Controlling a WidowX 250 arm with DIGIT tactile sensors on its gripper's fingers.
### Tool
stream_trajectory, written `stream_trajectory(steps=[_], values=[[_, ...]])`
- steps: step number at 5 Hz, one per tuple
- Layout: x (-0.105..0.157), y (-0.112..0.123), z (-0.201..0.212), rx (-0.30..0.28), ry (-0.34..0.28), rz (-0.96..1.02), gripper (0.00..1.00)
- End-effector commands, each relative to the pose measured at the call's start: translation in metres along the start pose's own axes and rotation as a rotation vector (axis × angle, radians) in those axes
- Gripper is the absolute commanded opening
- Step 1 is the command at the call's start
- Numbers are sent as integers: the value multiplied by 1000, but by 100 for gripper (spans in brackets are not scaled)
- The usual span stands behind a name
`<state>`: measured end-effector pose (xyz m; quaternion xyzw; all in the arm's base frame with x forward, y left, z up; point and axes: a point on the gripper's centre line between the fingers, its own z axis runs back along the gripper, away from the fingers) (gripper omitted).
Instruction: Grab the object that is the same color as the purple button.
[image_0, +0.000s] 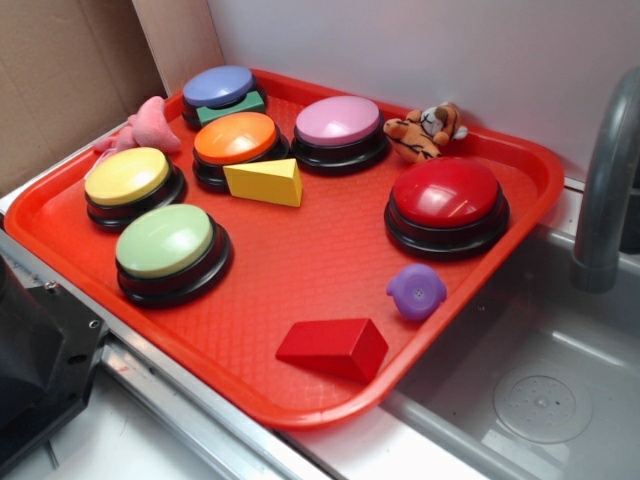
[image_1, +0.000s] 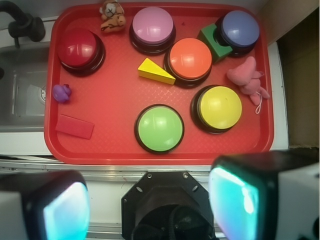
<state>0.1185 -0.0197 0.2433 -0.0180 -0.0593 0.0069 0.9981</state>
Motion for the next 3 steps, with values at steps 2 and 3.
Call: stream_trajectory(steps=[2, 3], values=[[16, -12, -22, 14, -24, -106, 100], [29, -32, -49, 46, -53, -188, 100]])
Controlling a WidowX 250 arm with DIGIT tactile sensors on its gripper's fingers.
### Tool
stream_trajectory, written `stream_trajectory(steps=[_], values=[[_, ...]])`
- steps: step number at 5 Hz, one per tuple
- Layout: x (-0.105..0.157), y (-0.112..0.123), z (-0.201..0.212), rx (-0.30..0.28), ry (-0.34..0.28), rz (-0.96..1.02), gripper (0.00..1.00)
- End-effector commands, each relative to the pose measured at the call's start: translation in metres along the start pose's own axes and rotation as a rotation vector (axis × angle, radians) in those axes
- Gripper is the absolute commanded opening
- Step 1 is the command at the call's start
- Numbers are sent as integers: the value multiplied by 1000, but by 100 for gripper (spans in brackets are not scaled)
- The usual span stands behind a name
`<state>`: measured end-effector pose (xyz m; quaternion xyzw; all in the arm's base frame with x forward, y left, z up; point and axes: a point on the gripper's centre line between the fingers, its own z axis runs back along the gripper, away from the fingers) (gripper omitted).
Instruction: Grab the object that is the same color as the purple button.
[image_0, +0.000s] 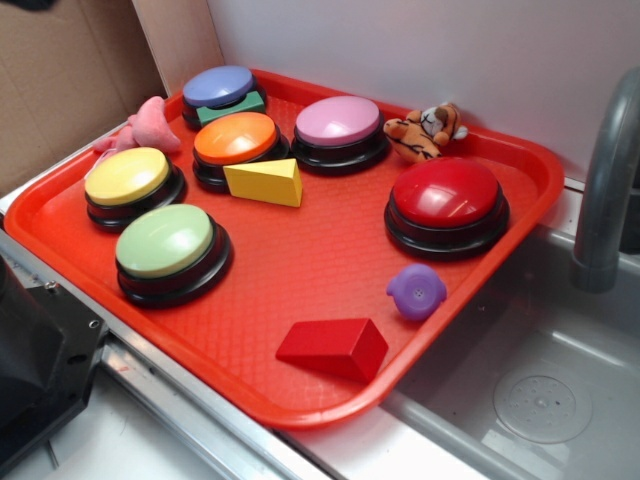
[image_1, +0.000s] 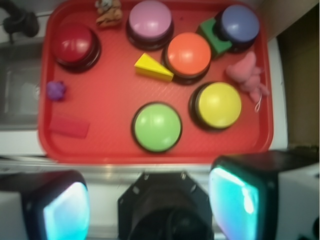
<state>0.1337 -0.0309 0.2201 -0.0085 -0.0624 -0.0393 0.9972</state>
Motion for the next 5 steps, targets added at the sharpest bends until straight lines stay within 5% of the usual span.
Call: stream_trajectory(steps=[1, 2, 3, 5], values=[[34, -36, -51, 39, -92, -189, 100], [50, -55, -87, -24, -62, -269, 100], [61, -73, -121, -87, -96, -303, 100], [72, -100, -159, -136, -88, -327, 100]])
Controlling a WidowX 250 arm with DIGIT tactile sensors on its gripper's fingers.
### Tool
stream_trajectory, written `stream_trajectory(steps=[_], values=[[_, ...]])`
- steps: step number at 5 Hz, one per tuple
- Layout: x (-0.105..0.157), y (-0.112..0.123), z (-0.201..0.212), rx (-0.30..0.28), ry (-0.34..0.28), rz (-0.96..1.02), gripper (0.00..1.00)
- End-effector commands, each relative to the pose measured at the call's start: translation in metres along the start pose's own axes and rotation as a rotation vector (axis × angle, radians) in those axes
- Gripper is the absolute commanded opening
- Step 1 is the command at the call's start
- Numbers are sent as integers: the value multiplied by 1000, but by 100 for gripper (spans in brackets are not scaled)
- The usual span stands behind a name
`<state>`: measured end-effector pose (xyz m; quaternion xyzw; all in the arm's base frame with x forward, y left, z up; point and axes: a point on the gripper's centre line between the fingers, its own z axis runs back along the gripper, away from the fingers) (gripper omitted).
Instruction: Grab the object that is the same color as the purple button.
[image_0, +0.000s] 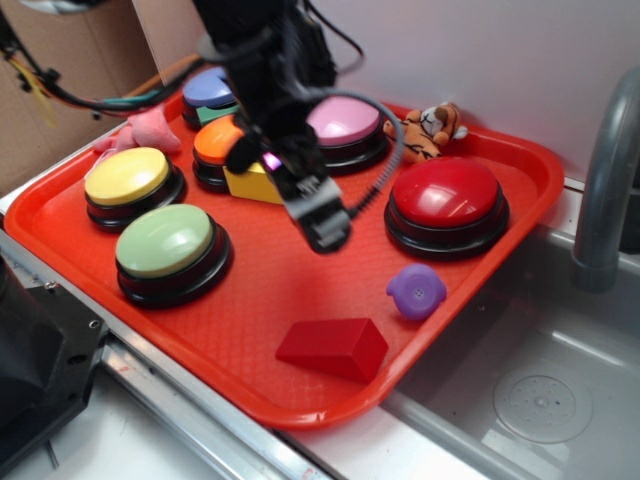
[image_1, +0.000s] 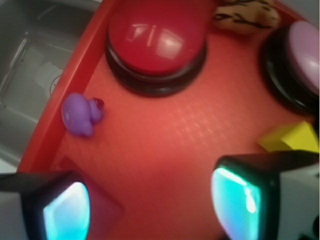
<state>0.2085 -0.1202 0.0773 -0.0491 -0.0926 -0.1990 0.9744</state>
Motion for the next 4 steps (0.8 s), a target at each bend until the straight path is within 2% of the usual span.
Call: stream_trajectory(steps=[1, 2, 4], values=[[24, -27, -29, -11, -5, -22, 100], [28, -33, -43, -5, 19, -36, 100], [38, -38, -54, -63, -2, -53, 100]])
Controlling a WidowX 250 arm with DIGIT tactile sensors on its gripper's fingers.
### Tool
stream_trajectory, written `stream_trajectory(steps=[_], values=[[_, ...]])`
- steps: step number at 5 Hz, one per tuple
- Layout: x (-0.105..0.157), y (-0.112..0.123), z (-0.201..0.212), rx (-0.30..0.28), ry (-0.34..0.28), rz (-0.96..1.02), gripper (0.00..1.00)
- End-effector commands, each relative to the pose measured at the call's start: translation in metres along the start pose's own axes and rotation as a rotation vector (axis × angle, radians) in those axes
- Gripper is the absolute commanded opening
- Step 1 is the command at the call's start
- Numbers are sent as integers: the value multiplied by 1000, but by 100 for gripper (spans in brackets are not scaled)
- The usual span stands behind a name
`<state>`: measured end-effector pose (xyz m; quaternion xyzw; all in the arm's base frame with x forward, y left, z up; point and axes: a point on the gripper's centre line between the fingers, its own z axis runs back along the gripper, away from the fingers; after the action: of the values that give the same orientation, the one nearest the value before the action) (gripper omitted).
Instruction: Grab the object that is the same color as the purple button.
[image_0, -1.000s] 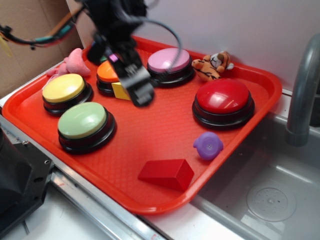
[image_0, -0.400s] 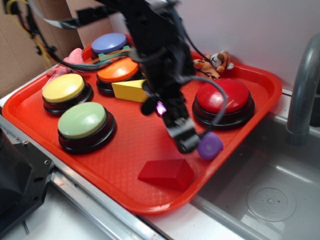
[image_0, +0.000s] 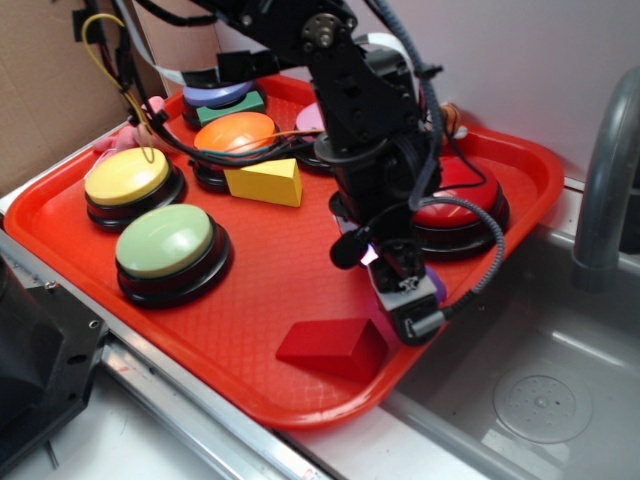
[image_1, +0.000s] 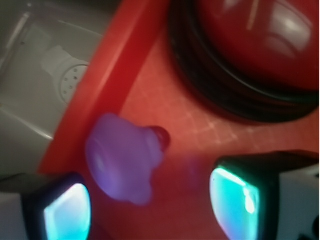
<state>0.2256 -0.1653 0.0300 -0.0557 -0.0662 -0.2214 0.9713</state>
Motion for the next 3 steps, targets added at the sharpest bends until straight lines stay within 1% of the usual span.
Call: stream_trajectory(steps=[1, 2, 3], values=[[17, -2, -2, -55, -71, 6, 85], [17, 2, -5, -93, -79, 20, 26], [16, 2, -6, -90, -79, 32, 18]])
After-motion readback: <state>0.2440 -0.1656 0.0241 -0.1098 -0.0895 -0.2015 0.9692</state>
